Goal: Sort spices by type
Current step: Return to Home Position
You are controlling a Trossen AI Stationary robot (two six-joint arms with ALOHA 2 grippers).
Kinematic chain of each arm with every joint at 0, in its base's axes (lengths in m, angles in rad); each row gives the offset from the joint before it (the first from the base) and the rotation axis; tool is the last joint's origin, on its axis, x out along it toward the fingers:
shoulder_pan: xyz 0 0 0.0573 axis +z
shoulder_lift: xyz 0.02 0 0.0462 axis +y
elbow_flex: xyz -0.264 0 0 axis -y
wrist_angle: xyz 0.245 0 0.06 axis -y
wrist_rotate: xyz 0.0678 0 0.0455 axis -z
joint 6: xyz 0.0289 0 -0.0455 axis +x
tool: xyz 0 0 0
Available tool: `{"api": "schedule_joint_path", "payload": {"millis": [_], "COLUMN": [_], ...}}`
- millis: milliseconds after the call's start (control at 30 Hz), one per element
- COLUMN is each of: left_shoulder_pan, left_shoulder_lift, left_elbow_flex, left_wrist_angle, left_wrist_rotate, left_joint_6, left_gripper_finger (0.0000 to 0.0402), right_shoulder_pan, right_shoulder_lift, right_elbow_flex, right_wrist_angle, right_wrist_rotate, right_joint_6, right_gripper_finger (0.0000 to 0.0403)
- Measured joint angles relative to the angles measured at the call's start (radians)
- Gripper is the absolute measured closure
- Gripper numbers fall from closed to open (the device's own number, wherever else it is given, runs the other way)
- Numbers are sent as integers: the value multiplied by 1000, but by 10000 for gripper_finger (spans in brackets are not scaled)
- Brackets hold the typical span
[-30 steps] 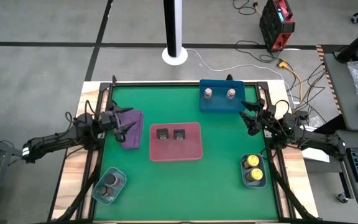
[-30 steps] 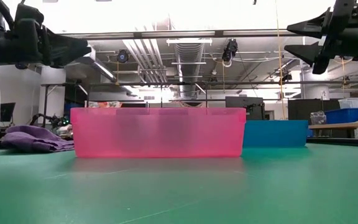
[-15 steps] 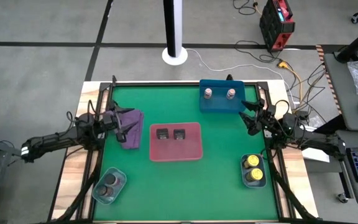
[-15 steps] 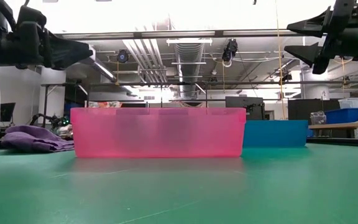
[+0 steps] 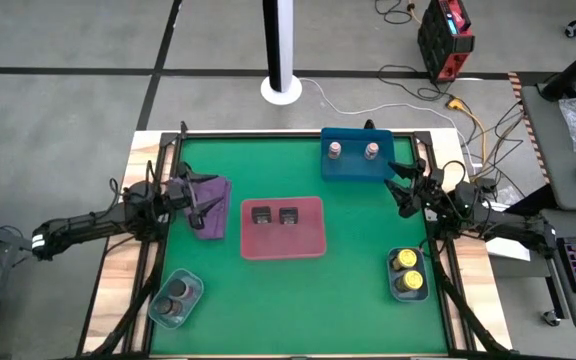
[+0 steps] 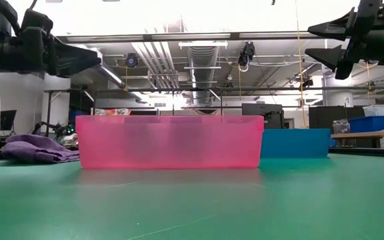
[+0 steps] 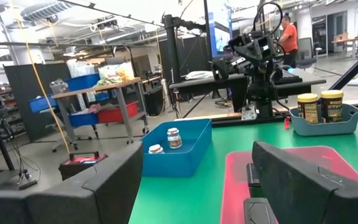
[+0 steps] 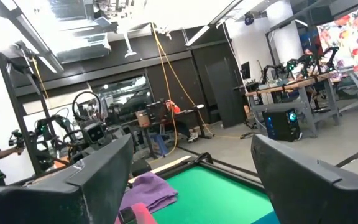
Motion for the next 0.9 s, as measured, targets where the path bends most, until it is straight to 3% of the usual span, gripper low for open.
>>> {"api": "schedule_joint_path", "payload": {"millis": [367, 900], "left_shoulder_pan": [0, 0], "left_shoulder_lift": [30, 60], "left_elbow_flex": [0, 0], "left_wrist_angle": [0, 0], "left_wrist_rotate": [0, 0], "left_joint_6": [0, 0], "left_gripper_finger": [119, 119], "right_shoulder_pan": [0, 0], "right_shoulder_lift": [0, 0], "right_elbow_flex": [0, 0], "right_wrist_angle": [0, 0], "right_wrist_rotate": [0, 0], "right_joint_6": [0, 0], "right_gripper_finger": [101, 68]}}
